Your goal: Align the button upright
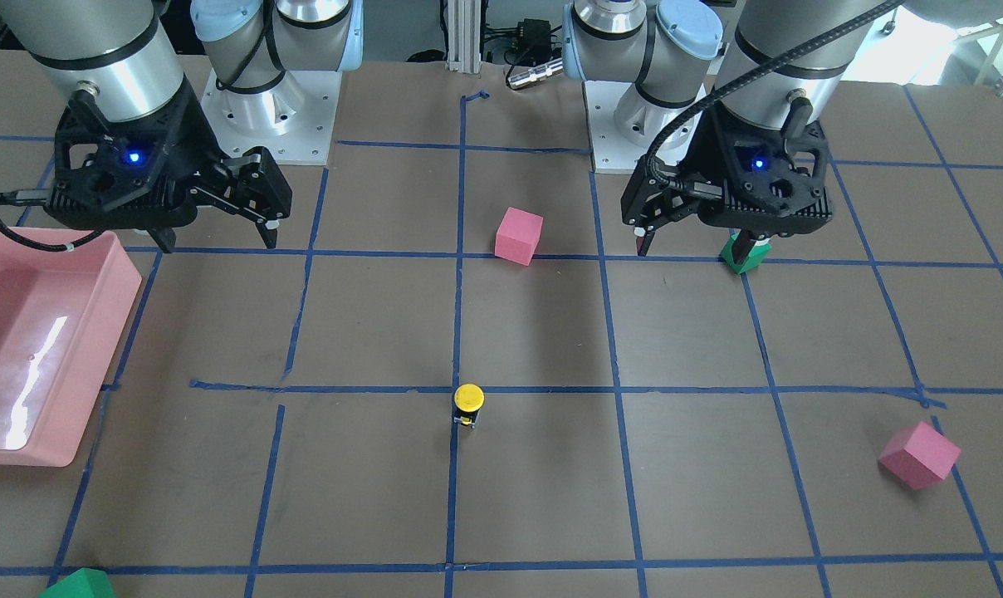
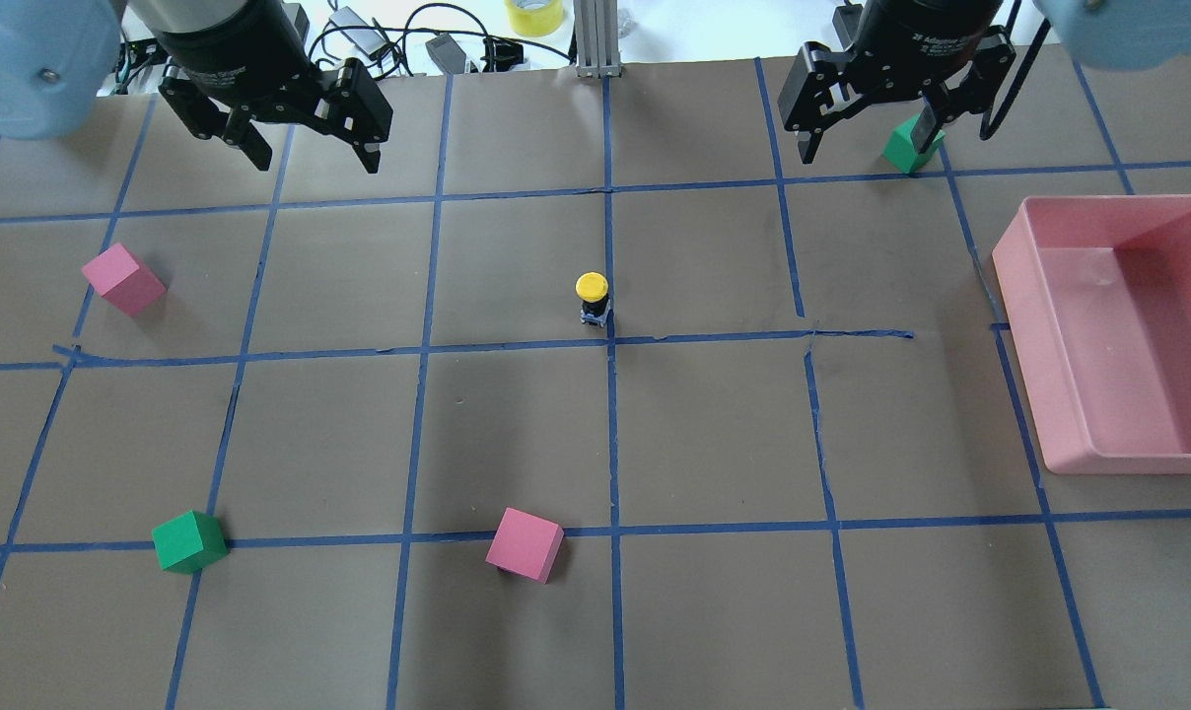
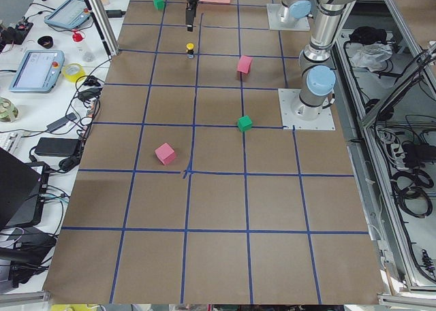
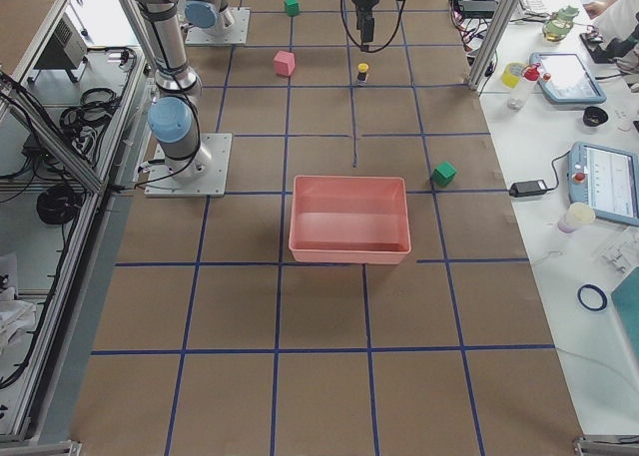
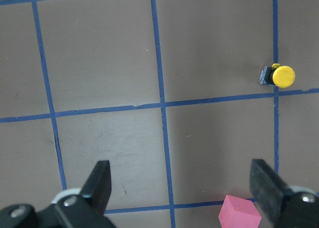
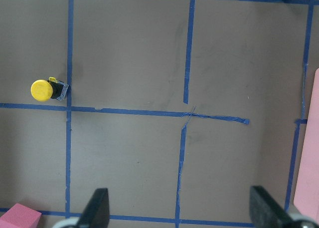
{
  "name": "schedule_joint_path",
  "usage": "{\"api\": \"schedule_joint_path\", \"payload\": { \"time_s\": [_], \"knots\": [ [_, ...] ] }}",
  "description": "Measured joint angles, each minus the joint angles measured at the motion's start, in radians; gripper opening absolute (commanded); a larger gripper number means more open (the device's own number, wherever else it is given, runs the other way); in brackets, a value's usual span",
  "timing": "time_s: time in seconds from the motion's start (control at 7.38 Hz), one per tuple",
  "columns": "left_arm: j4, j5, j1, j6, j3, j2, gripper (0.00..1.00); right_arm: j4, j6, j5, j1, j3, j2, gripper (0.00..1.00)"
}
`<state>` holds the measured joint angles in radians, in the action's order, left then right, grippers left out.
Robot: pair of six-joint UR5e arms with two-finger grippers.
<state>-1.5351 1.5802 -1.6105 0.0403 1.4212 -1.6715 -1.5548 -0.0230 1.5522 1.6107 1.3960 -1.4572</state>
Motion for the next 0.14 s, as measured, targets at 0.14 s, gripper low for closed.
{"api": "schedule_joint_path", "payload": {
  "time_s": [0.14],
  "knots": [
    [0.000,0.001,-0.001,0.000,0.004,0.002,1.00,0.000,0.000,0.000,0.000,0.000,0.000,1.00]
  ]
}}
